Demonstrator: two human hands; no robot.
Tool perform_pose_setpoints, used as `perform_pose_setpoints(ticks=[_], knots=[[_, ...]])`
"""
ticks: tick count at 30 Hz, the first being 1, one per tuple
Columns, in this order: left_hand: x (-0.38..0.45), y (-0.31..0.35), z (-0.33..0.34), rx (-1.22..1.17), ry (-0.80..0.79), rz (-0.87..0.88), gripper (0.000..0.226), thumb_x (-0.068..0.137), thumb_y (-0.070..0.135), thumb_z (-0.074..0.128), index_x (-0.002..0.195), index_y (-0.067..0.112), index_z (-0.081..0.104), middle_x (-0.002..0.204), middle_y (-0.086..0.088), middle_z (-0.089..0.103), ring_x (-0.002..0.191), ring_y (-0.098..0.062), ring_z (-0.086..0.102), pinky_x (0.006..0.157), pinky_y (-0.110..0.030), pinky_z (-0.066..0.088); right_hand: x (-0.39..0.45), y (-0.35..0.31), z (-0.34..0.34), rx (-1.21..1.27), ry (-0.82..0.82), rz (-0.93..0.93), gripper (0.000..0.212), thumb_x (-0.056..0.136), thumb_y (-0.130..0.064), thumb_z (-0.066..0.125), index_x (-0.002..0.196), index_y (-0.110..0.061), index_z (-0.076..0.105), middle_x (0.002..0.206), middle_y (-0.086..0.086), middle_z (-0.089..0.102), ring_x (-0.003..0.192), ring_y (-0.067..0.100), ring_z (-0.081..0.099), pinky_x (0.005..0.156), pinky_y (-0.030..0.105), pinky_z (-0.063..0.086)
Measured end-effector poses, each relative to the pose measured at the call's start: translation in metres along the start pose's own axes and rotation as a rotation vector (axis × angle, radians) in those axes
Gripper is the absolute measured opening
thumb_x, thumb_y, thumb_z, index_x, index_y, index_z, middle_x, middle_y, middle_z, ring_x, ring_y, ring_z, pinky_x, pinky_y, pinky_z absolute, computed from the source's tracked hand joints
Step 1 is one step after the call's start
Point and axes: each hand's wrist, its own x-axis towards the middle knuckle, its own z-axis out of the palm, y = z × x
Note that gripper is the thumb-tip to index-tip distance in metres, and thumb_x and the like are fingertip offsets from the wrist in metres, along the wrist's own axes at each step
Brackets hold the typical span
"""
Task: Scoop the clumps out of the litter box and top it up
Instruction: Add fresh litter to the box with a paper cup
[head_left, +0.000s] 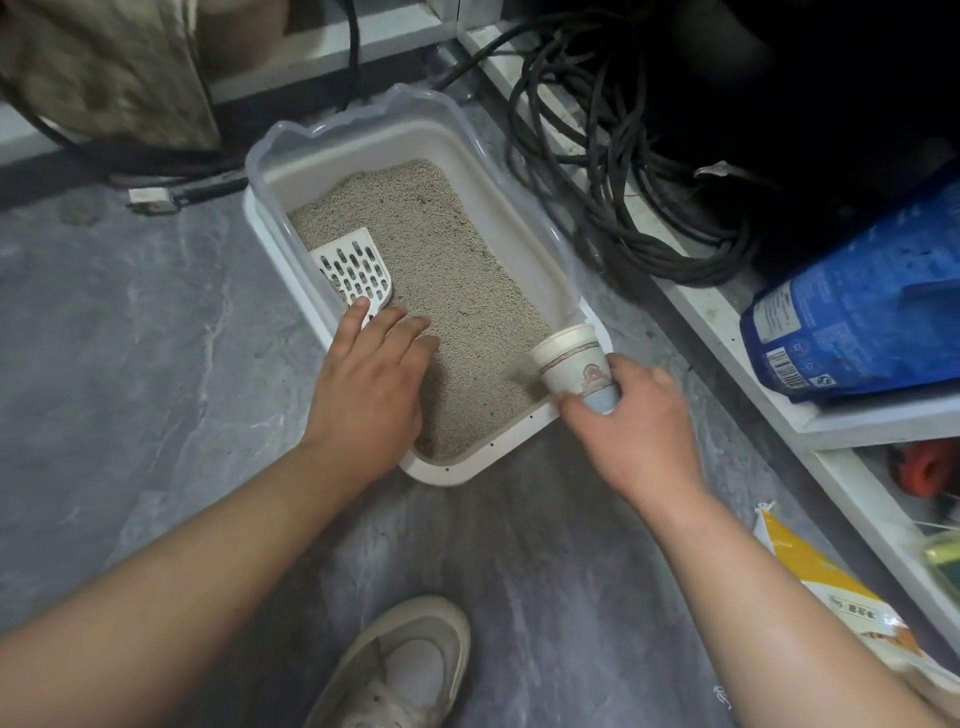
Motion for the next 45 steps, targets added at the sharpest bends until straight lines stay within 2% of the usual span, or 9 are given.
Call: perform_pose_setpoints(ticks=[2,5,10,14,19,22,29,37,45], knots=[[0.000,0.000,0.000,0.004,-0.009,-0.001,0.057,0.068,0.007,0.068,0.125,0.010,0.065,0.137,-0.008,0.060,0.135,-0.032,0.046,0.125,-0.049,0.006,-0.003,-0.002,0.000,0.010,-0.020,-0.007,0.048,0.076,-0.055,0.066,0.115,-0.028,0.061,0.103,0.007,0.056,0.100,0.032,0.058,0.084,0.039,0.049],[0.001,0.000,0.000,0.008,-0.010,-0.002,0.057,0.068,0.009,0.067,0.125,0.010,0.065,0.137,-0.008,0.060,0.135,-0.033,0.047,0.125,-0.049,0.005,-0.022,-0.006,0.009,-0.005,-0.138,-0.136,0.055,0.073,-0.060,0.065,0.120,-0.033,0.058,0.104,0.002,0.055,0.100,0.028,0.059,0.085,0.041,0.051],[0.000,0.000,0.002,0.002,0.005,0.003,0.055,0.069,0.007,0.066,0.124,0.009,0.065,0.135,-0.008,0.060,0.134,-0.034,0.047,0.125,-0.049,0.005,-0.026,0.002,0.010,0.062,0.000,-0.020,0.051,0.076,-0.057,0.068,0.120,-0.031,0.060,0.102,0.004,0.055,0.097,0.030,0.060,0.084,0.039,0.050],[-0.001,0.000,0.001,0.009,0.004,0.018,0.055,0.070,0.008,0.064,0.125,0.008,0.064,0.136,-0.009,0.060,0.134,-0.035,0.047,0.125,-0.052,0.010,-0.038,-0.004,0.016,0.023,-0.123,-0.174,0.057,0.072,-0.064,0.061,0.121,-0.036,0.056,0.108,-0.001,0.055,0.101,0.028,0.060,0.084,0.043,0.052],[0.001,0.001,0.003,0.022,0.007,0.016,0.054,0.071,0.006,0.064,0.125,0.008,0.064,0.137,-0.010,0.060,0.135,-0.035,0.046,0.124,-0.053,0.011,-0.036,0.000,0.015,0.038,-0.055,-0.091,0.049,0.075,-0.060,0.064,0.116,-0.035,0.057,0.102,0.000,0.053,0.096,0.028,0.060,0.081,0.042,0.052],[0.001,0.001,0.005,0.017,0.021,0.022,0.053,0.070,0.004,0.063,0.123,0.008,0.065,0.136,-0.010,0.061,0.134,-0.036,0.047,0.124,-0.053,0.011,-0.045,0.004,0.017,0.067,-0.028,-0.102,0.057,0.077,-0.060,0.063,0.128,-0.036,0.053,0.107,-0.002,0.052,0.098,0.023,0.058,0.083,0.040,0.051],[0.001,0.000,0.005,0.030,-0.007,0.027,0.057,0.067,0.005,0.067,0.124,0.008,0.064,0.137,-0.010,0.060,0.135,-0.036,0.046,0.125,-0.053,0.008,-0.053,0.010,0.027,0.068,-0.022,-0.088,0.062,0.081,-0.056,0.063,0.137,-0.032,0.049,0.108,-0.004,0.047,0.097,0.021,0.058,0.081,0.038,0.051],[0.002,0.000,0.001,0.023,-0.032,0.019,0.055,0.067,0.005,0.068,0.122,0.009,0.066,0.136,-0.010,0.061,0.134,-0.036,0.047,0.124,-0.053,0.009,-0.058,0.002,0.031,0.048,0.007,-0.077,0.055,0.080,-0.058,0.062,0.129,-0.034,0.052,0.107,-0.006,0.046,0.093,0.025,0.060,0.074,0.040,0.052],[-0.001,0.001,-0.006,0.018,-0.108,-0.011,0.056,0.066,0.005,0.067,0.122,0.007,0.065,0.139,-0.012,0.058,0.138,-0.037,0.042,0.124,-0.055,0.010,-0.064,0.009,0.027,0.147,-0.005,-0.094,0.059,0.083,-0.053,0.064,0.135,-0.028,0.049,0.116,-0.003,0.054,0.105,0.020,0.057,0.084,0.039,0.050]])
